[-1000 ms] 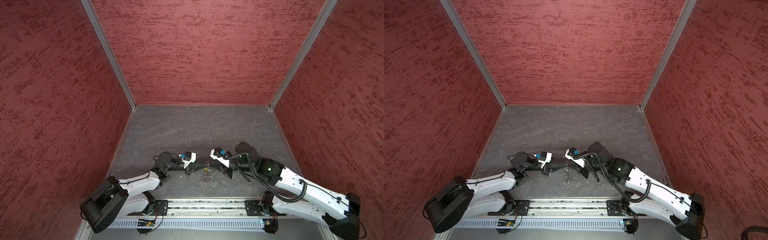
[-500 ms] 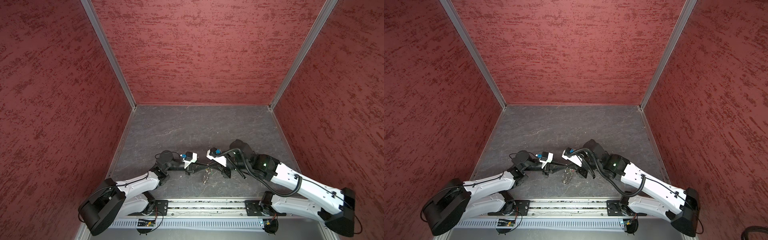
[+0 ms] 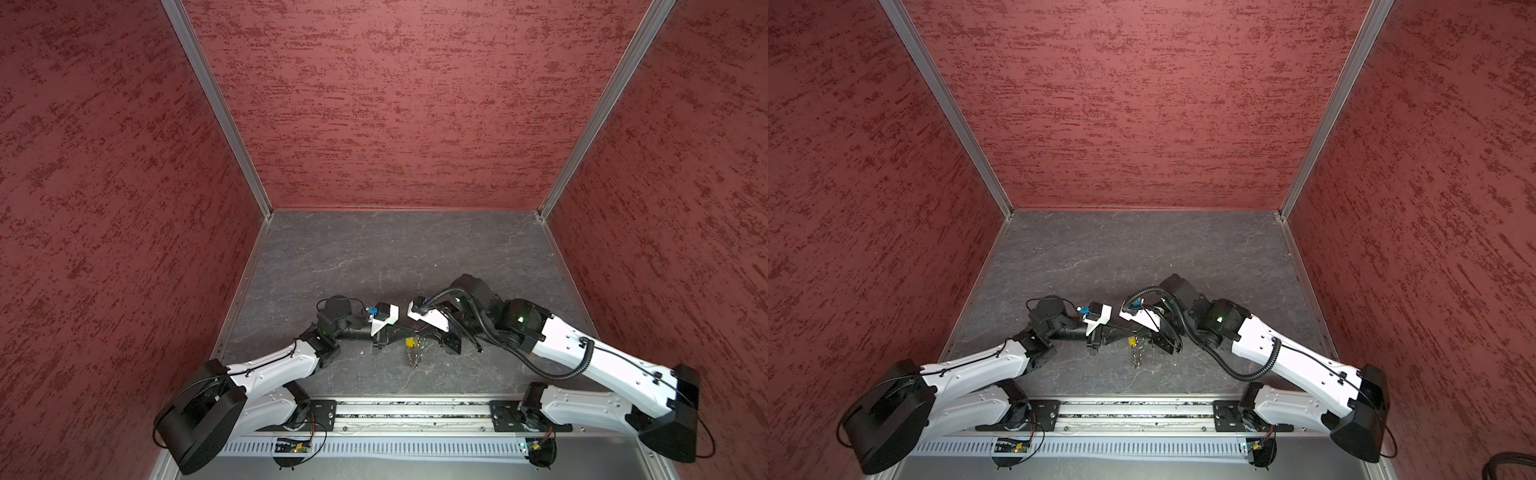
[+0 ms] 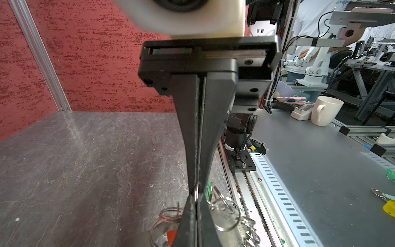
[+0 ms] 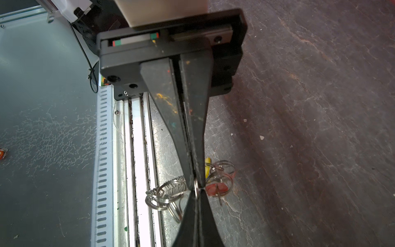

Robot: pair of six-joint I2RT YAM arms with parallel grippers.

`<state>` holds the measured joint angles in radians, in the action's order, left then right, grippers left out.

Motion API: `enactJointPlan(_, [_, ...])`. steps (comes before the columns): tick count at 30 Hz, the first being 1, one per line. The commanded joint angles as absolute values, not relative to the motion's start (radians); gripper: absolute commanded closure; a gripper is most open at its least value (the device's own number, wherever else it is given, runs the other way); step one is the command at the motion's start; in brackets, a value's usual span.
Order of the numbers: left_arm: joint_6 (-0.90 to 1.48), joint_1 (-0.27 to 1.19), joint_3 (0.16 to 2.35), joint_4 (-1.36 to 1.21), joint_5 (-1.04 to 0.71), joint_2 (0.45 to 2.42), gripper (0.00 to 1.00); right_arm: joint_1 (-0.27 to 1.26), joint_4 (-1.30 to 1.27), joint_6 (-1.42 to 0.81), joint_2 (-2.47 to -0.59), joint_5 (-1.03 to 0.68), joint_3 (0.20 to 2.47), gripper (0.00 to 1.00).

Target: Put the keys on the keyring

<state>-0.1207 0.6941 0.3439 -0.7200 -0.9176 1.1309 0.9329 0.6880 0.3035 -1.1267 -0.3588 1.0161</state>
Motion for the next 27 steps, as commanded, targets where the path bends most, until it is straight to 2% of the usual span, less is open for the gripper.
enactJointPlan(1, [-0.126,0.702,0.367,-0.713,-0.935,1.143,1.00,0.928,0.626,0.308,-1.121,-0.376,1.047,1.00])
enactJointPlan(8, [-0.105,0.702,0.346,-0.763,-0.917,1.128,1.00,0.925,0.561,0.265,-1.023,-0.276,0.973,0.86])
enactJointPlan(27, [-0.086,0.686,0.308,-0.847,-0.889,1.106,1.00,0.924,0.493,0.206,-1.040,-0.297,0.887,0.87])
